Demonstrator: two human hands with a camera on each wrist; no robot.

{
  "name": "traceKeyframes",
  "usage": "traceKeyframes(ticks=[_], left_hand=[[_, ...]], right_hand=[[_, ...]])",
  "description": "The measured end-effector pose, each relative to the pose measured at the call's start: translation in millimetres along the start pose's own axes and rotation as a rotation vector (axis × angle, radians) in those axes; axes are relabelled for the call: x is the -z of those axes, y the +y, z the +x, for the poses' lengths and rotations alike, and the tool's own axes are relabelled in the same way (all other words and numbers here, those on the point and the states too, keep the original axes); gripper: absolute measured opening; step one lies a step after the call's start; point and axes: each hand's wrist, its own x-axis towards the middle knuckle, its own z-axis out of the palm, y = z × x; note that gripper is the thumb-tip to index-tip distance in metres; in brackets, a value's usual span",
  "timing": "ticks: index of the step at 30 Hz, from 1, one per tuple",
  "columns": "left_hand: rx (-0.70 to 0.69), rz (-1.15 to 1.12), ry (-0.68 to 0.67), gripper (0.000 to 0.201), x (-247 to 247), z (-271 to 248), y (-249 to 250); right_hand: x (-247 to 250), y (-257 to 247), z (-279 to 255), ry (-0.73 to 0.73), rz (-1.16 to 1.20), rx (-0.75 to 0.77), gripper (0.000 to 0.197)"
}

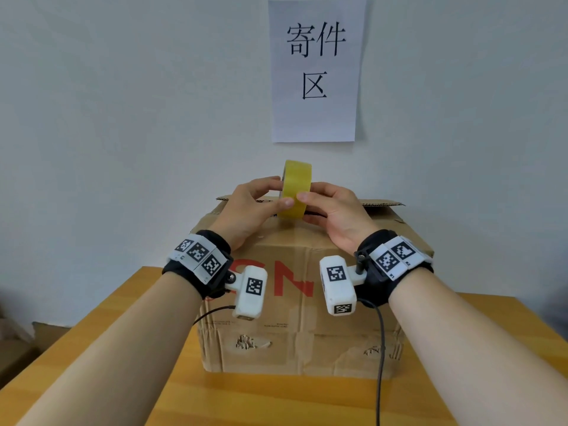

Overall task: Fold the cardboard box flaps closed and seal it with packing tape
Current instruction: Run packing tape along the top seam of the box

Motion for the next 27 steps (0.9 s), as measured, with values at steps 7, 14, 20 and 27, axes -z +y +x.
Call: traceKeyframes(ticks=[7,14,20,27], left_hand=[[-0.056,0.141,0.012,0.025,0,-3,6],[-0.121,0.142,-0.06,0.043,-2,-7,9],[0.033,-0.107,0.072,0.101,-2,-4,7],[0.058,-0.194,0.05,0.043,3,-7,13]], right_hand=[[-1,4,3,0.15,-0.016,0.069,0.073],[0,7,4,0.011,0.032,0.128,0.096],[4,2,2,-0.047,0.109,0.0,0.077],[0,-2,1,-0.085,0.036,-0.082,0.075]])
